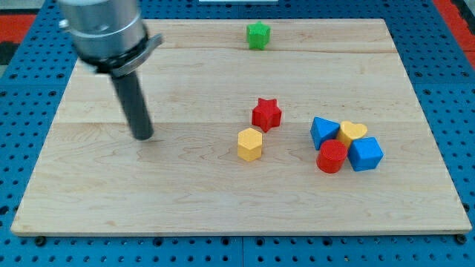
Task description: Place your arm below the red circle
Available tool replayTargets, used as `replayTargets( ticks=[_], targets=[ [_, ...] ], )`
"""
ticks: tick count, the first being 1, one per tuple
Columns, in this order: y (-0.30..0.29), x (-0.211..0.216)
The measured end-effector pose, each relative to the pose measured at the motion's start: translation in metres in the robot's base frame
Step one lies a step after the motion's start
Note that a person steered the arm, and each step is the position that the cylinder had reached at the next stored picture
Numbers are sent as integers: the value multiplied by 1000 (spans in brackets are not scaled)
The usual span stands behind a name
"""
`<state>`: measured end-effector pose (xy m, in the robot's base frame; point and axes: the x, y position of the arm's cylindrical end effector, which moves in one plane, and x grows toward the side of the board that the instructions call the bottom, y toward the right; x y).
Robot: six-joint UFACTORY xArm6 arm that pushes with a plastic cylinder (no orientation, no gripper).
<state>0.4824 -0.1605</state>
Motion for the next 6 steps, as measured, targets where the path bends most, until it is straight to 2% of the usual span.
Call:
replayTargets(
  ticks=[1,2,3,4,5,6],
  targets=[
    [1,31],
    [34,65],
    [98,80],
    [158,77],
    [239,103],
    [320,111]
  ],
)
